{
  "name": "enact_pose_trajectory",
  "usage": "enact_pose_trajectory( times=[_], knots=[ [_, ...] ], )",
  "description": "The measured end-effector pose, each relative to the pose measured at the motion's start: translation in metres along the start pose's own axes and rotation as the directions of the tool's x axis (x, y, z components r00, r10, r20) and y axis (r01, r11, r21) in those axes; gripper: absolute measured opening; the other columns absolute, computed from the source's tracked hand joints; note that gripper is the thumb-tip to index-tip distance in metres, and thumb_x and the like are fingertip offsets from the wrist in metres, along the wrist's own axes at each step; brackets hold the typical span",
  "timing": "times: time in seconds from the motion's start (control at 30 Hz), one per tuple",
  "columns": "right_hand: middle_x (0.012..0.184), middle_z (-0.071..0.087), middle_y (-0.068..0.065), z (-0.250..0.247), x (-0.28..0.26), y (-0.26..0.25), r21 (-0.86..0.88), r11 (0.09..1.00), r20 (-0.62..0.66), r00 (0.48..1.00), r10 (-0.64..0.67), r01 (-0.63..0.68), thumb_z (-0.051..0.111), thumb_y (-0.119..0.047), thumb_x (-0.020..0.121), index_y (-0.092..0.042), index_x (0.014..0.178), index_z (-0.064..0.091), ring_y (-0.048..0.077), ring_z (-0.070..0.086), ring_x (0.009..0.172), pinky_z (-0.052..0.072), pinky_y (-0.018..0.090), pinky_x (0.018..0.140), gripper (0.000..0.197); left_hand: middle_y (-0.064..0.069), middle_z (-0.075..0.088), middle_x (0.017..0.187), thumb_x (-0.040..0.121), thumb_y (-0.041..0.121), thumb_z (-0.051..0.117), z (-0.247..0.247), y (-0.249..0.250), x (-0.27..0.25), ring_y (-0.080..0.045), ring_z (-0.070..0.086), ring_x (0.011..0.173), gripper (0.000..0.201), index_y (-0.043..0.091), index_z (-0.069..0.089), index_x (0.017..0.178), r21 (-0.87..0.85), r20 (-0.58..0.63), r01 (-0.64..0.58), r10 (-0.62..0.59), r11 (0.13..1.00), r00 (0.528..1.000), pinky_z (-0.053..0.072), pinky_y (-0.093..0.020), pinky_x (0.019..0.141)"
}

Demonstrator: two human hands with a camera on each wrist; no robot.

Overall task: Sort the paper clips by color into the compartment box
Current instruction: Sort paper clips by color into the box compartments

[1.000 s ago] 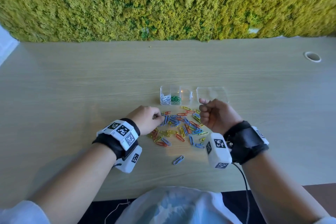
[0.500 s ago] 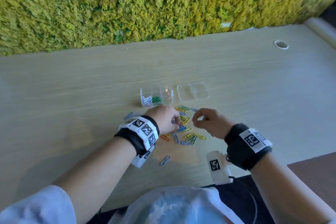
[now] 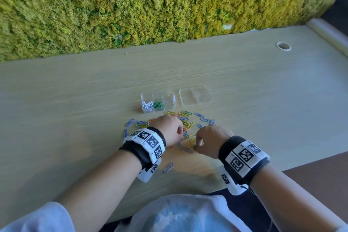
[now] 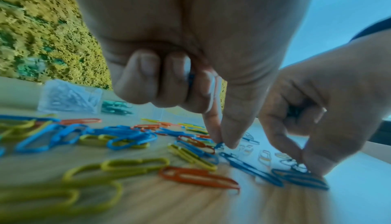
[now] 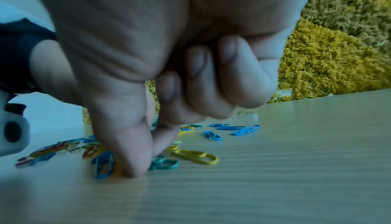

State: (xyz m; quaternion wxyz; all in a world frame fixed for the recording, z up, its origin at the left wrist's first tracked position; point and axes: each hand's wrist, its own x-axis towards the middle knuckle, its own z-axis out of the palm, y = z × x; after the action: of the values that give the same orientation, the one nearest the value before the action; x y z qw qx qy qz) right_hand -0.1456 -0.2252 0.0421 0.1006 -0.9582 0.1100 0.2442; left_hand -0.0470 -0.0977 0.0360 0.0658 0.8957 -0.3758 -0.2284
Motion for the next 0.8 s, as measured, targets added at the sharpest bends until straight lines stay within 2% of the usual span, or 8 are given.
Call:
enact_pose_trajectory(
  times=[0.2,0.3,0.43,0.5,0.6,0.67,0.73,0.8],
  knots=[
    [0.090,0.062,-0.003,0.001,0.001,0.000,0.043,0.999,-0.005,1.000,-0.027,0.027,0.057,-0.036,0.084,-0.022,0.095,0.067,0.018,0.057,0.084,0.049,0.027,0.070,0.020,0.006,0.067,0.099,0.085,0.024,0.052,0.001,-0.010,-0.001,-0.018,0.063,0.086,0.016,0.026,0.067,0.082,-0.032,-0.059,0.029,-0.030,0.999,0.998,0.050,-0.029,0.068],
    [0.070,0.047,-0.013,0.002,0.004,0.003,0.213,0.977,-0.034,0.999,0.000,0.008,0.062,-0.033,0.081,-0.024,0.082,0.062,0.013,0.049,0.070,0.040,0.022,0.057,0.010,0.006,0.066,0.096,0.086,0.026,0.054,-0.003,-0.012,-0.004,-0.016,0.057,0.079,0.011,0.028,0.064,0.090,-0.027,-0.086,0.044,-0.046,0.999,0.995,0.041,-0.026,0.063],
    [0.063,0.051,-0.008,-0.004,0.010,0.013,0.489,0.872,-0.043,0.997,0.064,-0.034,0.064,-0.022,0.079,-0.022,0.067,0.058,0.012,0.048,0.061,0.041,0.022,0.056,0.014,0.004,0.065,0.101,0.084,0.038,0.059,-0.005,-0.004,-0.007,-0.018,0.061,0.086,0.013,0.029,0.065,0.091,0.026,-0.055,0.002,0.000,1.000,0.998,0.043,-0.026,0.066],
    [0.055,0.046,-0.004,-0.006,0.011,0.018,0.691,0.719,-0.007,0.995,0.103,-0.070,0.063,-0.014,0.080,-0.019,0.060,0.056,0.011,0.041,0.050,0.034,0.019,0.046,0.022,0.002,0.064,0.104,0.085,0.039,0.060,-0.003,0.003,-0.006,-0.020,0.062,0.090,0.015,0.028,0.067,0.091,0.098,-0.020,-0.019,0.021,0.995,1.000,0.042,-0.027,0.066],
    [0.054,0.044,0.000,-0.006,0.010,0.024,0.937,0.337,0.067,0.995,0.072,-0.087,0.057,0.000,0.082,-0.011,0.057,0.055,0.011,0.033,0.045,0.027,0.018,0.040,0.028,0.000,0.063,0.105,0.084,0.034,0.061,0.000,0.009,-0.004,-0.021,0.062,0.092,0.014,0.025,0.069,0.092,0.141,-0.006,-0.030,0.031,0.990,1.000,0.040,-0.028,0.067],
    [0.058,0.053,0.003,-0.005,0.009,0.030,0.987,0.125,0.096,0.995,0.039,-0.100,0.058,0.003,0.081,-0.007,0.058,0.056,0.009,0.031,0.044,0.024,0.018,0.042,0.025,-0.002,0.064,0.103,0.083,0.029,0.061,0.000,0.010,-0.002,-0.023,0.063,0.091,0.013,0.022,0.069,0.090,0.144,0.009,-0.026,0.025,0.989,1.000,0.042,-0.028,0.068],
    [0.064,0.060,0.008,-0.004,0.009,0.034,0.994,-0.023,0.109,0.994,0.007,-0.109,0.062,0.001,0.073,-0.007,0.059,0.056,0.009,0.033,0.043,0.025,0.019,0.042,0.017,-0.004,0.066,0.098,0.082,0.026,0.061,0.001,0.011,-0.002,-0.024,0.064,0.086,0.014,0.017,0.069,0.088,0.150,0.028,-0.033,0.029,0.988,0.999,0.048,-0.030,0.069],
    [0.063,0.059,0.009,-0.003,0.010,0.035,0.989,-0.106,0.103,0.995,-0.015,-0.104,0.061,0.002,0.070,-0.008,0.058,0.054,0.008,0.034,0.041,0.029,0.018,0.039,0.018,-0.005,0.066,0.094,0.081,0.025,0.060,0.003,0.011,-0.002,-0.025,0.063,0.083,0.014,0.014,0.068,0.086,0.152,0.038,-0.047,0.041,0.987,0.998,0.051,-0.032,0.070]
  ],
)
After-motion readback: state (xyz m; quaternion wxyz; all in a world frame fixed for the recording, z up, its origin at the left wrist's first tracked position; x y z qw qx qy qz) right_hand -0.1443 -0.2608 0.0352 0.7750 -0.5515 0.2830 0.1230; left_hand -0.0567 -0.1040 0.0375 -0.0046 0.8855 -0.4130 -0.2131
